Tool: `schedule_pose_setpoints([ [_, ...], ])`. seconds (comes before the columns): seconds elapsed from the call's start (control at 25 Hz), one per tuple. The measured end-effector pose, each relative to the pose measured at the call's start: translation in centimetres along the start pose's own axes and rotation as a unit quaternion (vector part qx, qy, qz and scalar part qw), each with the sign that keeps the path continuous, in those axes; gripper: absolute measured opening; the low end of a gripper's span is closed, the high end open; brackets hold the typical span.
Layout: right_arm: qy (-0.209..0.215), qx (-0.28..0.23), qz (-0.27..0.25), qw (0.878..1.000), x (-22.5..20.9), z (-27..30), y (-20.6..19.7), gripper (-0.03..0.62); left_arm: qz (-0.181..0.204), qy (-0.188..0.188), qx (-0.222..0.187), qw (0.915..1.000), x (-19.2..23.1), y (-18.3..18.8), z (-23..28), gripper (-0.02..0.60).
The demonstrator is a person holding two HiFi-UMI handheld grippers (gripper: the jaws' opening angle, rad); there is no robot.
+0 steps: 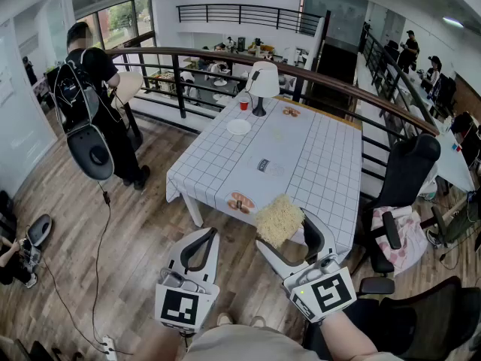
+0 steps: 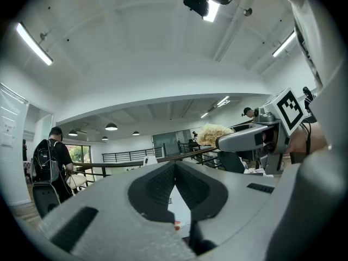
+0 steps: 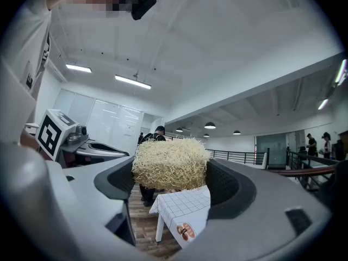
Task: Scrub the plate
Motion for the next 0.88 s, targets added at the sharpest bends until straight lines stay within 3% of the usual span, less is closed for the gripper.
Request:
schedule_pose_setpoints([
  [0.88, -0.004, 0.013, 0.017, 1.0, 0.6, 1.0, -0.2, 0.397, -0.005, 0.001, 0.006, 1.0, 1.6, -0.5, -0.3, 0.011],
])
Point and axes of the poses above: the fingertips, and each gripper's own axes: z forward along the fingers, x to its left, y out of its top, the point moved 7 cm from there along -z, backward along the fingers, and after that the axes turned 14 degrees about x, right-handed, at the moved point
